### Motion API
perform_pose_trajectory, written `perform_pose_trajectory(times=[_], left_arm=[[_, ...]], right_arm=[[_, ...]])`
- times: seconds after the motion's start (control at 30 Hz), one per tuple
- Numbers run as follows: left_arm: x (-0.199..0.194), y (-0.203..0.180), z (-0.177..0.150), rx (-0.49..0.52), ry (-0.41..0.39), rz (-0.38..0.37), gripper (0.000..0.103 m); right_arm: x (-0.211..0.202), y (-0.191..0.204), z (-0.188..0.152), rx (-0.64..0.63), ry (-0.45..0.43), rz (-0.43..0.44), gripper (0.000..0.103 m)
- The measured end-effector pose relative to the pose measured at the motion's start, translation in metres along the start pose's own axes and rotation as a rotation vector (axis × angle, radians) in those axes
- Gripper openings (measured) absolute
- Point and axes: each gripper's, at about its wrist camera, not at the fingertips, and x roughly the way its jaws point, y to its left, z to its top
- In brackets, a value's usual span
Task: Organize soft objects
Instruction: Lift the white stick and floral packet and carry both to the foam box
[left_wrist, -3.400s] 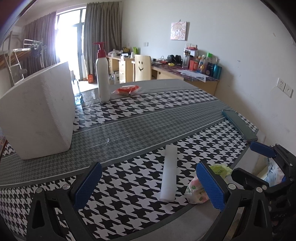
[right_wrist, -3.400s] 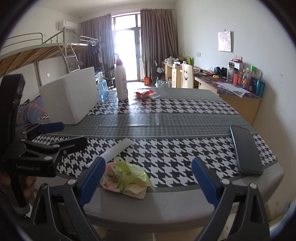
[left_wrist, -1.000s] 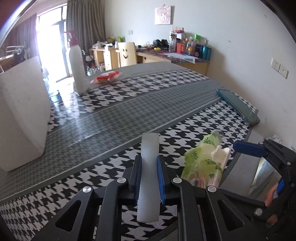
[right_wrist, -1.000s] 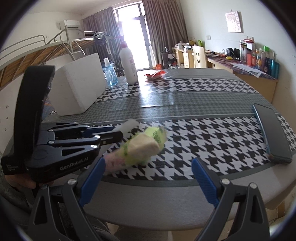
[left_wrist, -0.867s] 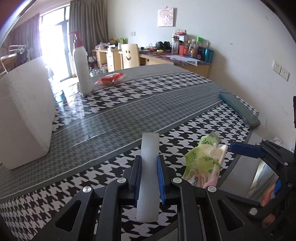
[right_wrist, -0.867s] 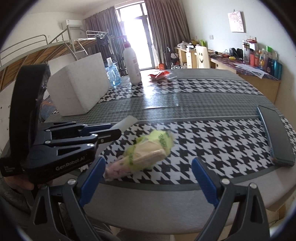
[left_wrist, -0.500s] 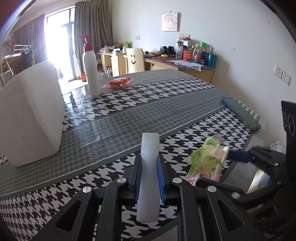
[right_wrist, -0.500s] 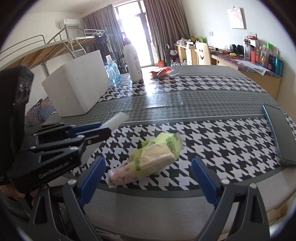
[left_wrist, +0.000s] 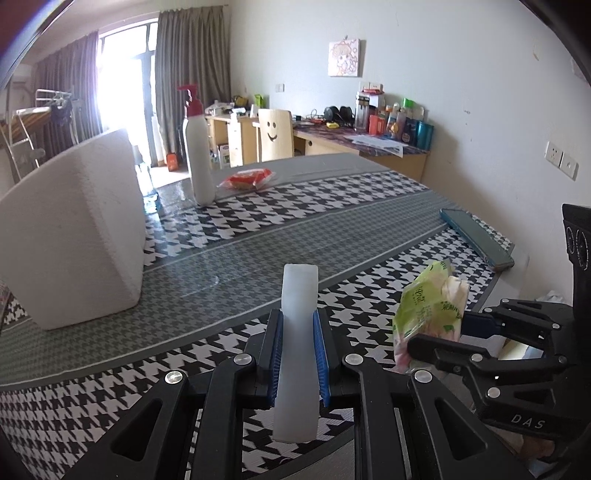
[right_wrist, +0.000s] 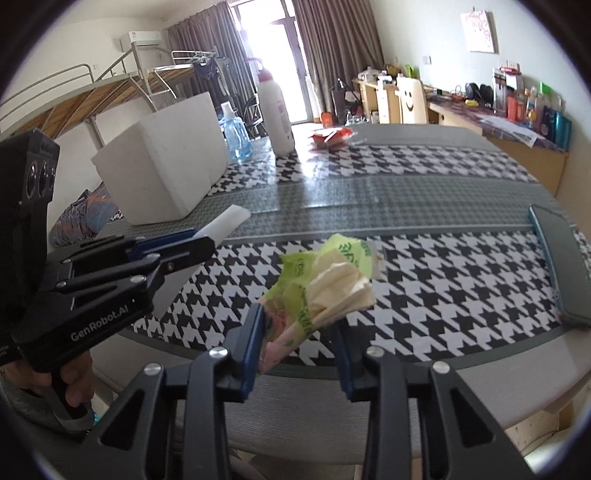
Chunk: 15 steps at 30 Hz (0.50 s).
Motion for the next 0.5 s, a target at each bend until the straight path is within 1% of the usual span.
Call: perform_pose_trajectory(times=[0.5], left_arm=[[-0.031,0.011,0.007,-0.003,-0.065,0.044,0.018]], right_arm=[[-0.014,0.017,0.023,-0.067,-0.084,-0.02,0.04]])
